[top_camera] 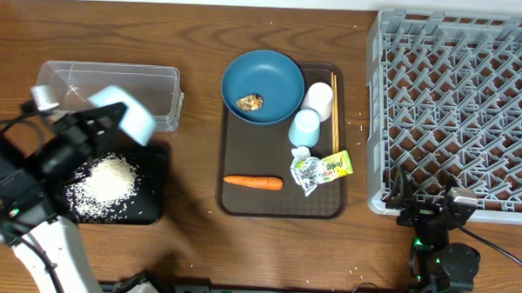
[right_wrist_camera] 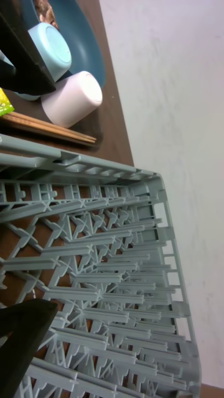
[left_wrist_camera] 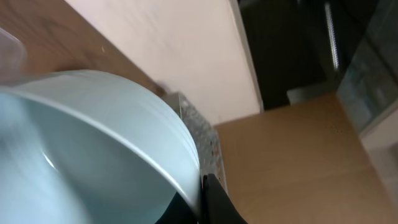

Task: Sort waste into correct bins and load items into the dishwasher rack
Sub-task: 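Carry the plate back with the left gripper to the brown tray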

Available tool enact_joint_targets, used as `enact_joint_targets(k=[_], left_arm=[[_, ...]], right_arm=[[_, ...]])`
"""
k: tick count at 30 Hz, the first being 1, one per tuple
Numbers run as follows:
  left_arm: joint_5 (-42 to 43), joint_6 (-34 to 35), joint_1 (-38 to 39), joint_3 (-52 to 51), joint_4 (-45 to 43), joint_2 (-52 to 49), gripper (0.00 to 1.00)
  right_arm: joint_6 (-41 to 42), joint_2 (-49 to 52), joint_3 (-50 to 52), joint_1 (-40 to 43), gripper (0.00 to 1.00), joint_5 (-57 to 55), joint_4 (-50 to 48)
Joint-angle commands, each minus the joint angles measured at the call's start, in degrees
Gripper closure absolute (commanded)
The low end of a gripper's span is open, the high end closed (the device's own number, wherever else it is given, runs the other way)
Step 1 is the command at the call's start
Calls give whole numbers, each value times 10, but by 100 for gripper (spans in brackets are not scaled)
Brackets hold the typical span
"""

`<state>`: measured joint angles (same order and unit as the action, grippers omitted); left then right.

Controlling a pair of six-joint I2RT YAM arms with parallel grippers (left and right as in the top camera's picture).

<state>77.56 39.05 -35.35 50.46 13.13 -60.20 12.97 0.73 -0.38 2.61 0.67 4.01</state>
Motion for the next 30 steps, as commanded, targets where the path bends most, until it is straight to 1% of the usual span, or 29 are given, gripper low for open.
enact_joint_targets(k=[1, 3, 9, 11, 12, 15, 19, 25, 30], left_arm=[[-93, 5, 73, 4, 11, 3, 94], [-141, 4, 120, 4, 26, 3, 94], [-311, -29, 272, 5, 75, 3, 94], [-376, -52, 332, 5, 78, 0, 94], [-399, -57, 350, 5, 78, -1, 94], [-506, -60, 419, 5, 85, -10, 94], [-622, -82, 504, 4, 89, -40, 94], [-726, -84, 598, 4, 70, -114, 94], [-738, -84, 643, 4, 27, -192, 94]], right_arm=[[-2, -1, 1, 9, 1, 4, 2], [-2, -1, 1, 9, 1, 4, 2], [-2, -1, 1, 9, 1, 4, 2], [-2, -1, 1, 9, 1, 4, 2], [-2, -1, 1, 9, 1, 4, 2], [-2, -1, 1, 9, 1, 4, 2], [-2, -1, 1, 9, 1, 4, 2], [-2, -1, 1, 9, 1, 4, 2], [-2, -1, 1, 9, 1, 4, 2]])
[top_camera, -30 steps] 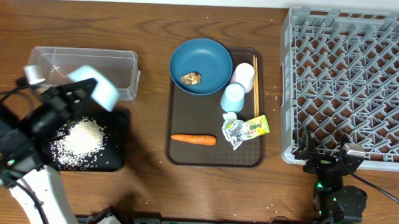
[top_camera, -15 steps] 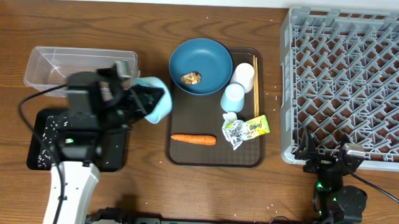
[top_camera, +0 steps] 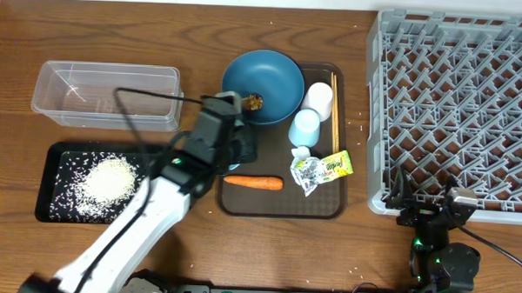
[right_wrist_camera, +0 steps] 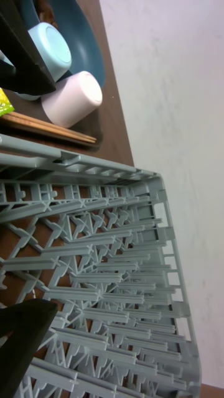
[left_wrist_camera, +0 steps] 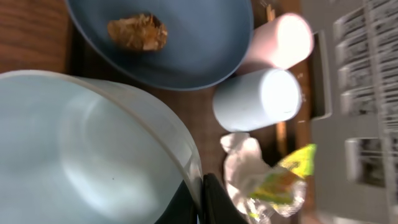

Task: Sort waste into correct bins and load items into the dishwasher rack
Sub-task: 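Carry the plate back with the left gripper to the brown tray, then lower the plate onto the brown tray and release with the left gripper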

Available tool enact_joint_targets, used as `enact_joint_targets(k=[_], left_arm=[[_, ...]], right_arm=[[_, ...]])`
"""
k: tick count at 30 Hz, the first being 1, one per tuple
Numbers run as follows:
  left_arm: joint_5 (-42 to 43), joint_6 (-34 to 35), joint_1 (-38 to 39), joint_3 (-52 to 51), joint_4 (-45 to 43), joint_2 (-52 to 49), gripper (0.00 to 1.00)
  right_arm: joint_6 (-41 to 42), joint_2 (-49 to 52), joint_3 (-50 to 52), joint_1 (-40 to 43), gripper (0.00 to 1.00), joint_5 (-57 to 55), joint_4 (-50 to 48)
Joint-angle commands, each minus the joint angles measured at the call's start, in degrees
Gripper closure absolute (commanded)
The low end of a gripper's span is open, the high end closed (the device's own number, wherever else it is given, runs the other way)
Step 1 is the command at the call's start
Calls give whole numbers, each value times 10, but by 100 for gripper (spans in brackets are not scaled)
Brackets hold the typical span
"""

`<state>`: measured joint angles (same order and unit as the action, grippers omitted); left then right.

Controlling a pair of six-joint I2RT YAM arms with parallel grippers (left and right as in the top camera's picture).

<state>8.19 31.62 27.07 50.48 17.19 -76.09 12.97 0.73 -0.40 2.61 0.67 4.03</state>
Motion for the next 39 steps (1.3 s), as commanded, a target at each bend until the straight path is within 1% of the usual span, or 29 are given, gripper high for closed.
enact_joint_targets(k=[1, 7, 13, 15, 16, 17, 18, 19, 20, 21, 22, 27, 32, 36, 37, 39], left_arm=[[-44, -10, 25, 4, -21, -46, 94], [-47, -10, 50, 4, -50, -111, 94], [-61, -10, 55, 4, -51, -133, 94], [-61, -10, 55, 4, -51, -133, 92], [-61, -10, 55, 4, -51, -133, 85], [-61, -10, 55, 4, -51, -133, 83], [-59, -10, 55, 4, -51, -133, 72], [-55, -12, 55, 4, -51, -133, 66], [-46, -18, 55, 5, -52, -132, 61], [-38, -28, 55, 6, -51, -132, 59], [-25, -45, 55, 11, -47, -130, 56], [-22, -50, 55, 41, 6, -112, 55], [-22, -35, 55, 69, 83, -57, 55], [-27, -3, 55, 73, 137, 19, 54], [-36, 12, 55, 73, 155, 39, 54], [-61, 67, 55, 73, 196, 66, 54]], right_arm=[[-2, -1, 1, 9, 1, 4, 2], [-2, -1, 1, 9, 1, 4, 2], [-2, -1, 1, 9, 1, 4, 2], [-2, -1, 1, 9, 1, 4, 2], [-2, -1, 1, 9, 1, 4, 2], [-2, -1, 1, 9, 1, 4, 2], [-2, -1, 1, 9, 1, 4, 2], [-2, -1, 1, 9, 1, 4, 2], [-2, -1, 1, 9, 1, 4, 2], [-2, -1, 1, 9, 1, 4, 2], [-2, -1, 1, 9, 1, 4, 2], [-2, -1, 1, 9, 1, 4, 2], [-2, -1, 1, 9, 1, 4, 2], [-2, -1, 1, 9, 1, 4, 2], [-2, -1, 1, 9, 1, 4, 2], [-2, -1, 1, 9, 1, 4, 2]])
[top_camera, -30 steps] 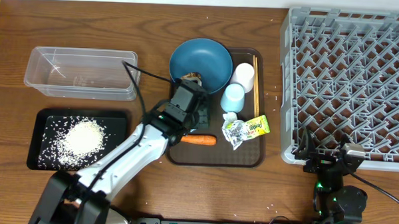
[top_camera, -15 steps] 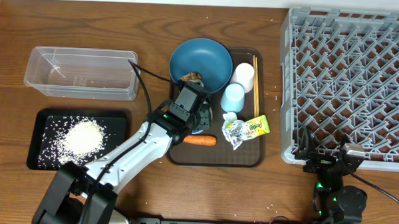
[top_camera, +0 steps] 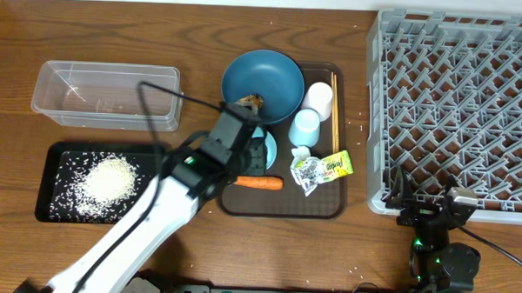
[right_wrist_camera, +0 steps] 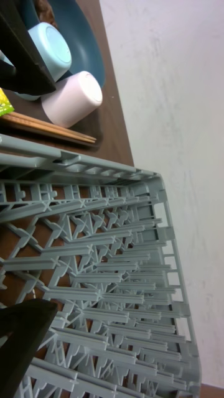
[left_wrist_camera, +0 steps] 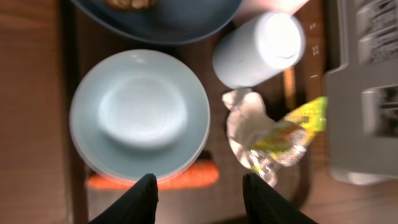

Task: Sort waste into correct bins and load items into the dishwasher rack
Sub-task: 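Lower the plate onto the brown tray and release with the left gripper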

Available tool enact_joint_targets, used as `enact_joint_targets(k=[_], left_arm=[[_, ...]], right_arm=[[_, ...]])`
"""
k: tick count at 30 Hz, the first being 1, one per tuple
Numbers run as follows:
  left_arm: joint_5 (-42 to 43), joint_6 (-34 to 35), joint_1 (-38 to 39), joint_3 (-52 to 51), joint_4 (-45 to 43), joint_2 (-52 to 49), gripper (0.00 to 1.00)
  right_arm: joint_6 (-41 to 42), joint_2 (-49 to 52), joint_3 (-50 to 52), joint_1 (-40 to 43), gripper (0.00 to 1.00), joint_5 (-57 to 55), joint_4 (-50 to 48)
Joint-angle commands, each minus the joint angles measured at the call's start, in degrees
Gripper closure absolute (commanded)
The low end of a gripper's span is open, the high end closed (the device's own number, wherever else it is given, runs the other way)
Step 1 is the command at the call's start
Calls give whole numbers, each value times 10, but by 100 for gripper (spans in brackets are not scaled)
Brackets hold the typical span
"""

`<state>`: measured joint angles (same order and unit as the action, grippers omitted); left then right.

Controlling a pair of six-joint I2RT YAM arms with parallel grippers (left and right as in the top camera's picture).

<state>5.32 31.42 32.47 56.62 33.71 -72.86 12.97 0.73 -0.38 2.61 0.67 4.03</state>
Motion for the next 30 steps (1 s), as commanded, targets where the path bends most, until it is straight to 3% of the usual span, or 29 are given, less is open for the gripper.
enact_joint_targets(k=[1, 5, 6, 7, 8, 12, 18, 25, 30], left_arm=[[-38, 102, 1, 11, 54, 44, 54], [-29, 238, 1, 3, 135, 56, 54], [-18, 268, 1, -2, 145, 53, 48], [-8, 286, 2, -8, 148, 50, 33], [5, 305, 1, -15, 149, 46, 30], [31, 360, 2, -25, 148, 21, 30], [32, 392, 12, -25, 122, -37, 30], [28, 392, 50, -25, 45, -130, 32], [24, 392, 66, -25, 42, -183, 33]], right_arm=[[-2, -1, 1, 9, 1, 4, 2], [-2, -1, 1, 9, 1, 4, 2], [-2, -1, 1, 9, 1, 4, 2], [-2, -1, 1, 9, 1, 4, 2], [-2, -1, 1, 9, 1, 4, 2], [-2, -1, 1, 9, 1, 4, 2], [-2, -1, 1, 9, 1, 4, 2], [-2, -1, 1, 9, 1, 4, 2], [-2, -1, 1, 9, 1, 4, 2]])
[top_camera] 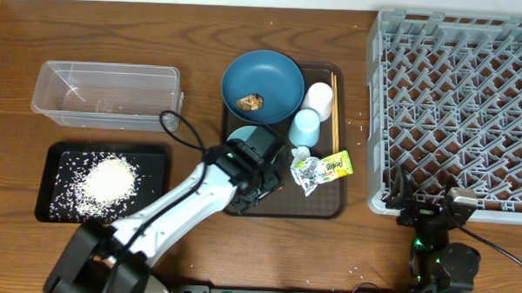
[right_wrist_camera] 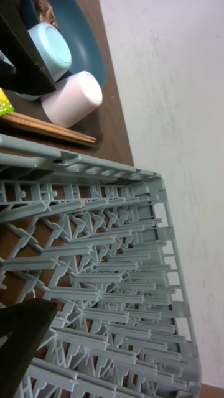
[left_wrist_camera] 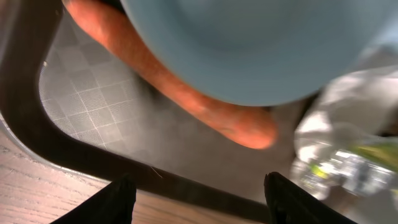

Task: Sort waste into correct bins and load items into the dishwasher rack
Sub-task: 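Lower the plate onto the brown tray and release with the left gripper, then grasp the orange carrot with the left gripper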

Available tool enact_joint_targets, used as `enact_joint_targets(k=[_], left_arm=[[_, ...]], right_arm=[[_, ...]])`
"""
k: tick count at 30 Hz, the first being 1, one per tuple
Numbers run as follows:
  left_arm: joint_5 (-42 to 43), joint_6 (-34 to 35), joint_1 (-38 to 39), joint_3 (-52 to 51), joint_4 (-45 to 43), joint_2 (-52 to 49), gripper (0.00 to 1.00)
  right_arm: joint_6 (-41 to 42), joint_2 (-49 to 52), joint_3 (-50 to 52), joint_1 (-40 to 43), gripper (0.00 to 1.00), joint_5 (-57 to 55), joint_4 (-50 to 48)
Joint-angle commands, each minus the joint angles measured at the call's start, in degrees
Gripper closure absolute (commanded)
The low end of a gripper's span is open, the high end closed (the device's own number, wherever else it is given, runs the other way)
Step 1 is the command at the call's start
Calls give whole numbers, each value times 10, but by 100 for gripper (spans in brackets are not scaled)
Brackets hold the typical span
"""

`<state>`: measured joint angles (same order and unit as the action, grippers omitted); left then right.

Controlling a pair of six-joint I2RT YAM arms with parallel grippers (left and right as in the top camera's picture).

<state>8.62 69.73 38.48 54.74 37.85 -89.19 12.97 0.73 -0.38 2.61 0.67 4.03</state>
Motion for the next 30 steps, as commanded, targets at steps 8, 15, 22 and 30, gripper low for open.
enact_joint_targets(k=[8, 15, 22, 30], left_arm=[[-55, 9, 14, -6, -45, -60, 35], [-83, 40, 14, -6, -54, -60, 35], [-98, 61, 15, -6, -61, -60, 35], [-108, 63, 25, -7, -58, -63, 35]], right_arm=[[-2, -1, 1, 9, 1, 4, 2], [-2, -1, 1, 9, 1, 4, 2], [-2, -1, 1, 9, 1, 4, 2], [-2, -1, 1, 9, 1, 4, 2]])
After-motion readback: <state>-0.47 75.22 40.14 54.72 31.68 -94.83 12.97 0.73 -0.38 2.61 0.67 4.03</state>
